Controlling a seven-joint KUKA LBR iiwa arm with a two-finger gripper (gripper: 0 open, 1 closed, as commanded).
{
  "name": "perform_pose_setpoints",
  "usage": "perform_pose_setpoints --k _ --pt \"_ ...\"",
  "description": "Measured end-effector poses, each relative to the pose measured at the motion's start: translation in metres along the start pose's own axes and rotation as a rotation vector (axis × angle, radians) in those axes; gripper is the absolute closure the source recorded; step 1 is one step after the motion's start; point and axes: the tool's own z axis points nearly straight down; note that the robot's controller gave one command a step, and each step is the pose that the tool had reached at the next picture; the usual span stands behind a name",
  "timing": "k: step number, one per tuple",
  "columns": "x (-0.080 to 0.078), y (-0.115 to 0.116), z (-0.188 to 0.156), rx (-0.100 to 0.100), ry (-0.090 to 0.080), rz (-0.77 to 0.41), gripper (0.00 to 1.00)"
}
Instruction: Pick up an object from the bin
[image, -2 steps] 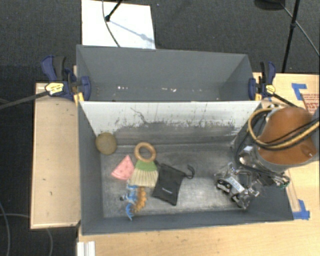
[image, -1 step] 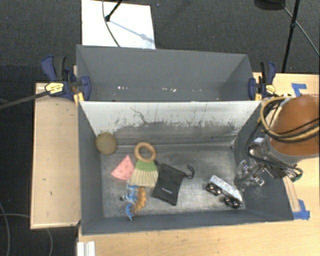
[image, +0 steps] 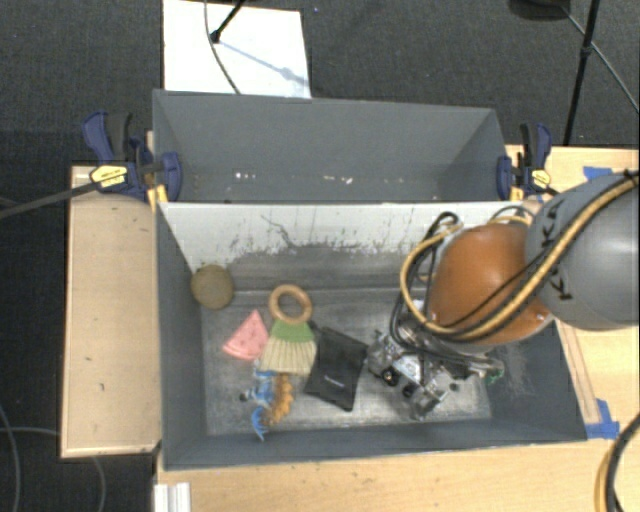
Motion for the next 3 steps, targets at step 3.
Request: perform_pose_setpoints --k 3 --pt "-0.012 0.015 -0.032 -0.015 0.012 -0.041 1.0"
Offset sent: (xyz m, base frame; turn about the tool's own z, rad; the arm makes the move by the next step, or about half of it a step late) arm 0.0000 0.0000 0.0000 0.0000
